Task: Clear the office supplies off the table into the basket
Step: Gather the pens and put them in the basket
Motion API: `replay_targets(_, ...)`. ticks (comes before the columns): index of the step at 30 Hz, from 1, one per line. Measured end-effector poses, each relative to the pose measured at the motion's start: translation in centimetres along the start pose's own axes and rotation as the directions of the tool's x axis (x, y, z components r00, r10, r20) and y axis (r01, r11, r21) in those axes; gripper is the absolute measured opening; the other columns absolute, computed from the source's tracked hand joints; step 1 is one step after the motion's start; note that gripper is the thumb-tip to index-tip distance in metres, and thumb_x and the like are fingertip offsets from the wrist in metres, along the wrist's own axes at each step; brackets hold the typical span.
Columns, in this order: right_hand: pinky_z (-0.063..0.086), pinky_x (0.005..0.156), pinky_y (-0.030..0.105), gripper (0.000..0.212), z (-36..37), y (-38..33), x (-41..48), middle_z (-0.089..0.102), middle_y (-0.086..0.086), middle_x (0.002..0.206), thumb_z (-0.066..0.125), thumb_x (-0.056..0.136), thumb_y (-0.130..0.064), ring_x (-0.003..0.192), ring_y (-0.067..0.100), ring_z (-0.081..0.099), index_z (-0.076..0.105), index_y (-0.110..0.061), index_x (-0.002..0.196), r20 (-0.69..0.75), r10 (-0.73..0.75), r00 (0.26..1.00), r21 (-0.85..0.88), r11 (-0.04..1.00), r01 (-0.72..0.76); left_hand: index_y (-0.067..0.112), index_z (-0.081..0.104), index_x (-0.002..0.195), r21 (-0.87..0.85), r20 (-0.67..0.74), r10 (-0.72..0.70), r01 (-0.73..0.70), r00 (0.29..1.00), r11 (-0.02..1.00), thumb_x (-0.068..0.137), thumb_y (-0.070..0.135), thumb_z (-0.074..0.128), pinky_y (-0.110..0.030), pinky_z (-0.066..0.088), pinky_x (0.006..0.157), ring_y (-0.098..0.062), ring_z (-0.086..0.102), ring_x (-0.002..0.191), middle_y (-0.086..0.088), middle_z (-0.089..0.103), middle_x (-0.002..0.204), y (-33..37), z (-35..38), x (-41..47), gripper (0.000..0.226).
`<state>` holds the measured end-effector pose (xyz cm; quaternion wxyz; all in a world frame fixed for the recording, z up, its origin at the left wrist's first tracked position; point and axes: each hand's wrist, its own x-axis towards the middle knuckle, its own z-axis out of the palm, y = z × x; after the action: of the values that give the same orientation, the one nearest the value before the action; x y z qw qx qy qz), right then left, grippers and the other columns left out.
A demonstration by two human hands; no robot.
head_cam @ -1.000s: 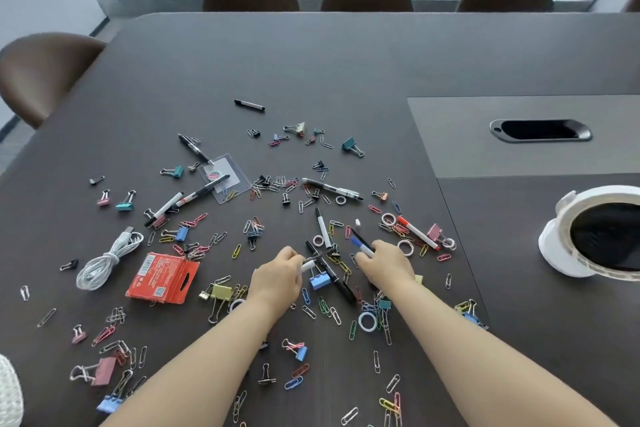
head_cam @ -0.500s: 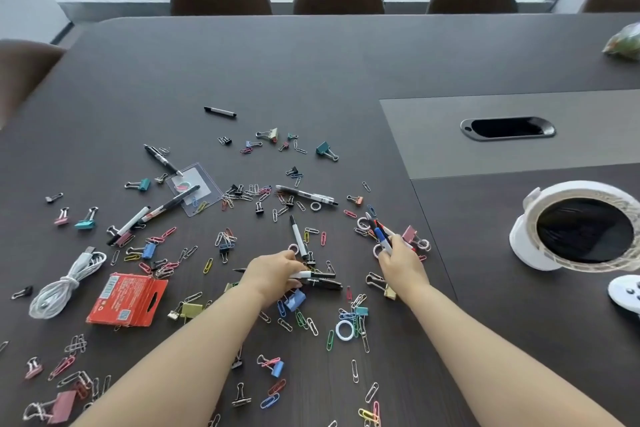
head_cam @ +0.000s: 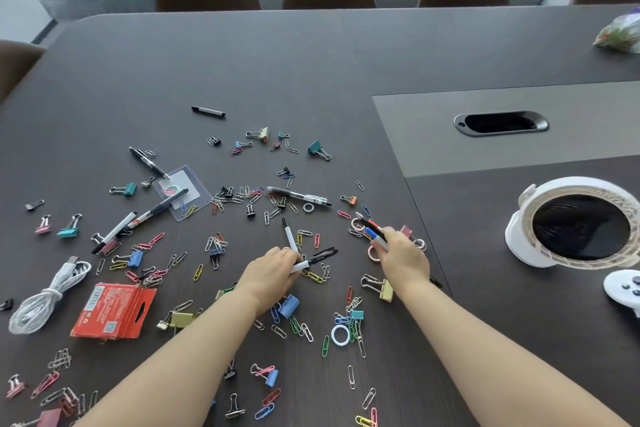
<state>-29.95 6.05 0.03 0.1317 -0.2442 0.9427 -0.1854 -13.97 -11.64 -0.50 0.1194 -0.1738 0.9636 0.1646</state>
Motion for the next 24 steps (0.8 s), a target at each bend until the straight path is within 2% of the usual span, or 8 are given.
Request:
replay_targets(3,0.044,0.070,0.033,0.031,-0.4,0.4,1.0,0.063,0.008,0.107,0.048,0.094,-0.034,0.095,0.030,0.059,0.048,-0.022,0.123,0.010,0.056,0.998,-0.082,0.995,-0.055,0.015,0.044,0.101,-0.045,-0.049,-0.113,0.111,0.992,0.993,0.097,0.030,0.034,-0.035,0.040,0.071,-0.028,0.055,0.094,-0.001,0.048,0.086,0.4,-0.3,0.2,0.018)
replay_targets(7,0.046,0.071,0.033,0.025,-0.2,0.4,1.8,0.060,0.008,0.107,0.049,0.093,-0.034,0.095,0.028,0.058,0.054,-0.016,0.110,0.044,0.098,0.994,-0.184,0.979,-0.088,0.016,0.030,0.089,-0.111,-0.103,-0.236,0.225,0.966,0.968,0.097,0.034,0.033,-0.034,0.035,0.062,-0.035,0.059,0.082,-0.008,0.063,0.086,0.3,-0.6,0.4,0.020)
replay_targets(12,0.048,0.072,0.037,0.025,0.6,0.2,1.8,0.055,0.008,0.111,0.052,0.092,-0.029,0.094,0.029,0.058,0.049,-0.013,0.112,0.000,0.154,0.988,-0.049,0.987,-0.154,0.015,0.030,0.090,-0.221,-0.101,-0.305,0.278,0.947,0.935,0.098,0.033,0.035,-0.034,0.035,0.064,-0.035,0.057,0.089,-0.010,0.060,0.098,0.5,-1.0,1.7,0.020)
replay_targets(15,0.044,0.068,0.033,0.025,0.5,0.3,1.8,0.056,0.008,0.111,0.049,0.094,-0.028,0.095,0.029,0.058,0.051,-0.012,0.114,0.011,0.163,0.987,-0.095,0.982,-0.162,0.013,0.034,0.091,-0.324,-0.105,-0.352,0.303,0.930,0.896,0.098,0.027,0.036,-0.038,0.040,0.069,-0.035,0.055,0.087,-0.011,0.057,0.101,0.8,-1.0,2.6,0.015)
replay_targets(17,0.045,0.067,0.032,0.024,0.3,0.4,1.9,0.057,0.008,0.108,0.048,0.094,-0.029,0.092,0.027,0.058,0.054,-0.011,0.110,0.020,0.166,0.986,-0.139,0.977,-0.162,0.011,0.040,0.099,-0.350,-0.126,-0.388,0.325,0.913,0.878,0.097,0.026,0.037,-0.039,0.041,0.071,-0.035,0.056,0.088,-0.010,0.054,0.106,1.1,-0.9,3.0,0.016)
replay_targets(21,0.042,0.067,0.033,0.025,0.1,0.3,1.7,0.052,0.009,0.108,0.046,0.094,-0.029,0.085,0.026,0.054,0.052,-0.009,0.106,0.028,0.139,0.990,-0.112,0.985,-0.135,0.009,0.043,0.119,-0.375,-0.146,-0.485,0.405,0.862,0.834,0.091,0.038,0.050,-0.035,0.042,0.072,-0.033,0.058,0.095,-0.010,0.047,0.116,1.2,-0.9,3.2,0.041)
replay_targets(24,0.038,0.063,0.031,0.020,-0.1,-0.1,1.3,0.050,0.005,0.094,0.051,0.089,-0.028,0.075,0.024,0.049,0.047,-0.012,0.099,0.036,0.098,0.995,-0.001,0.995,-0.098,0.006,0.045,0.115,-0.375,-0.123,-0.540,0.465,0.833,0.802,0.086,0.045,0.057,-0.032,0.038,0.069,-0.030,0.056,0.096,-0.010,0.049,0.112,0.6,-0.9,3.5,0.050)
